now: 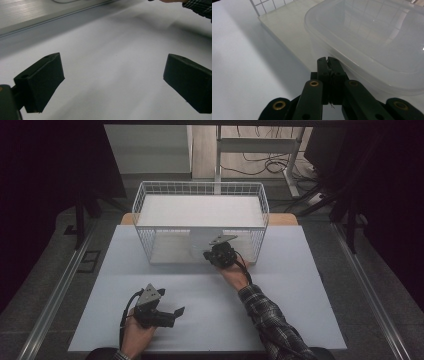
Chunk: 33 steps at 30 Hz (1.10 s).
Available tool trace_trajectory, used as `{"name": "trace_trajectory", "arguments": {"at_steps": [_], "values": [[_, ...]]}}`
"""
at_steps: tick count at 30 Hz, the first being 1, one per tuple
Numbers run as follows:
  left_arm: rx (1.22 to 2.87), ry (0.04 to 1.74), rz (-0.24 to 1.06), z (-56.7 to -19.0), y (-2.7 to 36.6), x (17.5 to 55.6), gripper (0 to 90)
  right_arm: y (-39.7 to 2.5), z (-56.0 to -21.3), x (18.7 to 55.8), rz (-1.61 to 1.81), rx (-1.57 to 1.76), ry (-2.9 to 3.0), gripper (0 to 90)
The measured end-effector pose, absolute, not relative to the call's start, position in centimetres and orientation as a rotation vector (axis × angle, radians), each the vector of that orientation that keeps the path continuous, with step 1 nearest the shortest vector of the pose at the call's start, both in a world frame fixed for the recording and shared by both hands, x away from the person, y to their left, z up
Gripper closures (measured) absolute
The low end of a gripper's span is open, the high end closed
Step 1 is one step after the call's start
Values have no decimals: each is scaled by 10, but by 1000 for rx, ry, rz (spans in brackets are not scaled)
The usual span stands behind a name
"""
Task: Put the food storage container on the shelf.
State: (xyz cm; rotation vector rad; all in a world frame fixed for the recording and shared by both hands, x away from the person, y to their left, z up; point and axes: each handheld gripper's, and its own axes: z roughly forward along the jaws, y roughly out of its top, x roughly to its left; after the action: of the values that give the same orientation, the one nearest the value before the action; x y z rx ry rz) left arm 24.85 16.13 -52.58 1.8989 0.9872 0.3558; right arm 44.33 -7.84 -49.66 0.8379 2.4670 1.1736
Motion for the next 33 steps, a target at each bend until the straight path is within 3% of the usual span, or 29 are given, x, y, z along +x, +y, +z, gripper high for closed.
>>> {"name": "trace_trajectory", "arguments": {"at_steps": [7, 22, 33], "values": [[1894, 988, 357, -525, 162, 248, 25, -79, -499, 448, 1170, 872, 2461, 856], [1893, 987, 351, -526, 162, 249, 26, -79, -496, 436, 1189, 879, 2491, 538], [1884, 989, 335, -526, 164, 249, 24, -85, -492, 422, 1219, 857, 2528, 370]]}}
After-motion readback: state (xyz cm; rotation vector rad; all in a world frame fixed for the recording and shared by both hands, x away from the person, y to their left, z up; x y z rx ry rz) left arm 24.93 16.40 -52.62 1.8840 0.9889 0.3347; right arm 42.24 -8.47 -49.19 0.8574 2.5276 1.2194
